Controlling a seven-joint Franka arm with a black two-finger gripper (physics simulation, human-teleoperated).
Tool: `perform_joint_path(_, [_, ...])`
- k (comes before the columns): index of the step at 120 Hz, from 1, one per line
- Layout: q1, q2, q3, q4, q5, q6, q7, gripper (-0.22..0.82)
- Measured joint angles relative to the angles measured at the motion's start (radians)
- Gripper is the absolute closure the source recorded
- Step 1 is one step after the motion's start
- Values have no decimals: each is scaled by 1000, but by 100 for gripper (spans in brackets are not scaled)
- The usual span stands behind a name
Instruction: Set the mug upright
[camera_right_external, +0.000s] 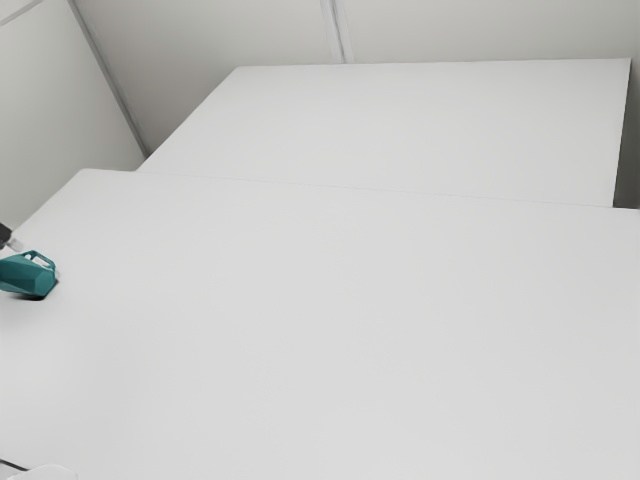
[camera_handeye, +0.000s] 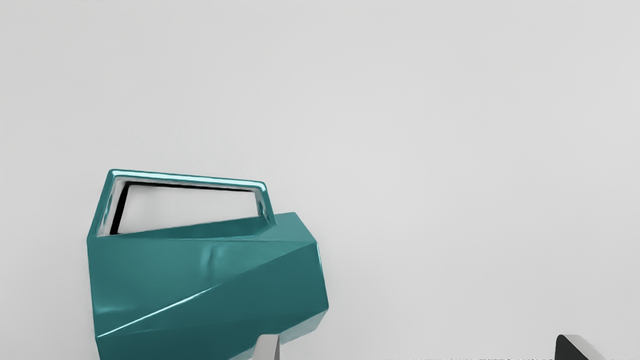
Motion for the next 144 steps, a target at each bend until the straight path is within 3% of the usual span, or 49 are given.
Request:
perform_joint_path(74, [76, 222, -5, 218, -49, 82, 155, 0])
perform_joint_path(121, [83, 267, -6, 226, -85, 91, 179, 0])
perform_joint_path(144, [111, 284, -20, 243, -96, 20, 187, 0])
